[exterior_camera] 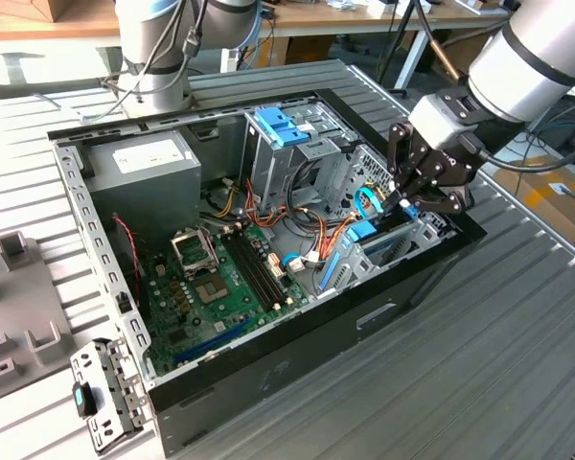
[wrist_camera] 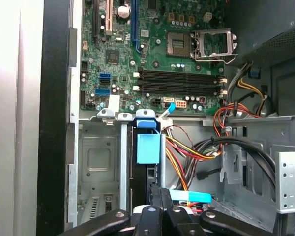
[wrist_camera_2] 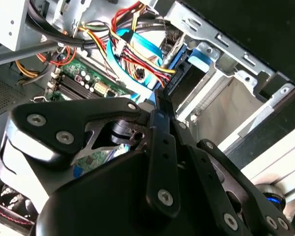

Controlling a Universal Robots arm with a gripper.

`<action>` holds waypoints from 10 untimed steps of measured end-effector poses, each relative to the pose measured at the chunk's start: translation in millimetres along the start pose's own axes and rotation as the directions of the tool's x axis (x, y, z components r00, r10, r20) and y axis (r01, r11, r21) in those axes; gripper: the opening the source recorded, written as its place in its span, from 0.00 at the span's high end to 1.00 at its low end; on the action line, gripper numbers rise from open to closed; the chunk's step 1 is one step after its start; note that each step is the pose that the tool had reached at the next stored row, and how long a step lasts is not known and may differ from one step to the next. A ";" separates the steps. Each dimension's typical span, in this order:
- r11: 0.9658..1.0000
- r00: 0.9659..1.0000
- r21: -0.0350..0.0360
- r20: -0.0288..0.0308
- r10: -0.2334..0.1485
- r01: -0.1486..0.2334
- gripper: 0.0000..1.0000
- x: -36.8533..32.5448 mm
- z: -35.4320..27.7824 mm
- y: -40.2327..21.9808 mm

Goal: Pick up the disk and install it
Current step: 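Insert the second disk wire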

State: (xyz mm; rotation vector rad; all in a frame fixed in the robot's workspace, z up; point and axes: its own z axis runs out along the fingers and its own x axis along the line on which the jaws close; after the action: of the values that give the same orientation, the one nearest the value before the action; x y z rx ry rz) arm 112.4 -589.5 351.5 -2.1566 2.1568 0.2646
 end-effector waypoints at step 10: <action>1.000 1.000 0.000 0.000 0.000 0.000 0.89 -1.9 -10.8 -12.0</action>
State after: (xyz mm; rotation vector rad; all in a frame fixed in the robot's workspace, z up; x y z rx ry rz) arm 125.1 -589.5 361.6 -2.1567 2.1568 0.2644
